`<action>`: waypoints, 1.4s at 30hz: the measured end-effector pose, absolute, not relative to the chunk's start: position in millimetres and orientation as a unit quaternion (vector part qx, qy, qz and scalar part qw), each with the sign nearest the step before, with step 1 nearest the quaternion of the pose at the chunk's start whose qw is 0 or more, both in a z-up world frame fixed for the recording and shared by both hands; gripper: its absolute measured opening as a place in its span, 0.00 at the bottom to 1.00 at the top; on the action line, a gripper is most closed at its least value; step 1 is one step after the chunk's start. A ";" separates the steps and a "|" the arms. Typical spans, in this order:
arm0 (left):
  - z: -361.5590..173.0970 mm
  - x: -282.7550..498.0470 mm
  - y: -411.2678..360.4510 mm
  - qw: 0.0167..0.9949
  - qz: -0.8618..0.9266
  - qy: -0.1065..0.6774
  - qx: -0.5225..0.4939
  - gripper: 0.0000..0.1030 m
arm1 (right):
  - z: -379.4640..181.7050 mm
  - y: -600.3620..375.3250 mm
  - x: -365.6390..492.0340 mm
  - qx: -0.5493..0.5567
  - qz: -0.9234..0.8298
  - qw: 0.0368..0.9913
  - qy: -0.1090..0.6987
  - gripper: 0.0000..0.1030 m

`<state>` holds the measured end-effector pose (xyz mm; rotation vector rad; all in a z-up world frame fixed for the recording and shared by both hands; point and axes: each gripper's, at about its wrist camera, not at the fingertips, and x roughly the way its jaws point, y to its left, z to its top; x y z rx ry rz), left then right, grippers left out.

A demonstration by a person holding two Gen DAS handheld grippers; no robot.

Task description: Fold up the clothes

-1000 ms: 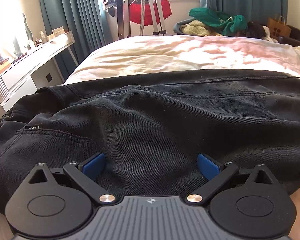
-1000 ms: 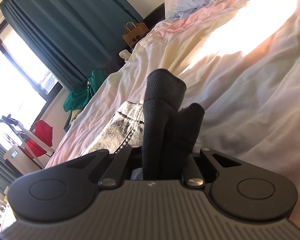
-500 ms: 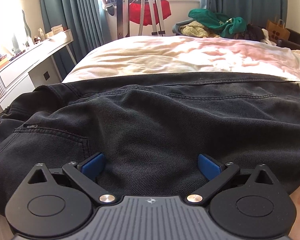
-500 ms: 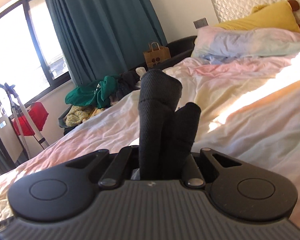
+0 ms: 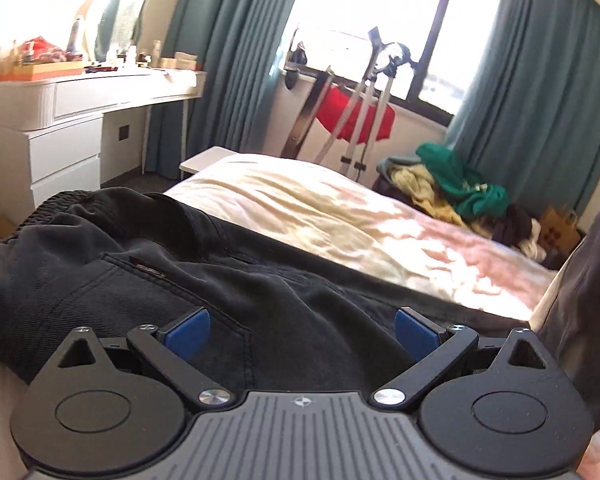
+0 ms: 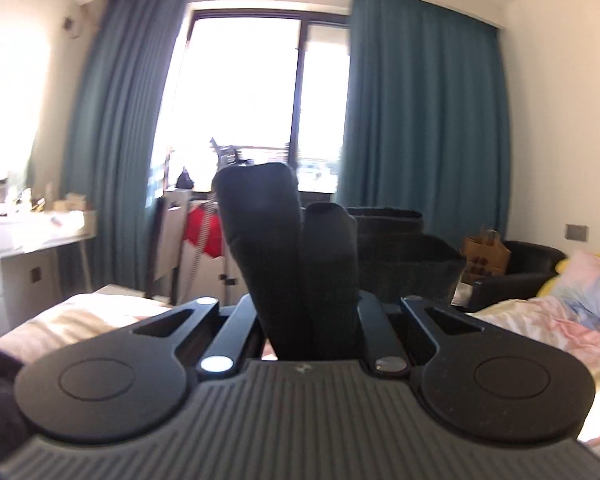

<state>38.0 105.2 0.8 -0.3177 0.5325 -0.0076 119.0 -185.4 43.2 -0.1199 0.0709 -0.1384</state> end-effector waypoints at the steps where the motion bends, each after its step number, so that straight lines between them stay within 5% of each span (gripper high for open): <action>1: 3.0 36.1 115.6 0.949 -0.002 0.257 -0.181 0.97 | 26.0 -164.1 120.2 -0.078 -0.045 0.994 0.054 0.10; 8: 3.0 36.5 146.9 0.929 0.007 0.268 -0.255 0.97 | -77.9 -76.8 114.6 -0.181 0.026 0.969 0.167 0.10; 14: 8.2 36.2 141.4 0.939 -0.003 0.243 -0.242 0.97 | -52.3 -63.2 106.2 -0.142 0.055 0.977 0.146 0.10; 20: 1.0 39.1 134.2 0.942 -0.006 0.250 -0.223 0.97 | -64.8 -66.1 122.3 -0.059 0.073 0.971 0.220 0.14; 22: 0.1 40.1 132.4 0.944 -0.008 0.250 -0.217 0.97 | -61.9 -66.6 120.1 -0.057 0.081 0.968 0.231 0.18; 26: 0.6 39.7 125.3 0.948 -0.023 0.246 -0.202 0.97 | -48.8 -80.6 104.2 -0.019 0.132 0.954 0.267 0.66; 27: 0.2 38.9 122.2 0.949 -0.027 0.247 -0.195 0.97 | -44.1 -86.3 98.0 -0.006 0.146 0.951 0.272 0.70; 34: -5.1 33.4 84.9 0.961 -0.054 0.251 -0.101 0.97 | -4.1 -148.7 42.6 0.026 0.156 0.956 0.247 0.70; 42: -37.0 43.5 55.0 0.950 -0.055 0.306 -0.016 0.97 | -33.7 -234.8 65.5 0.157 0.007 0.945 0.287 0.70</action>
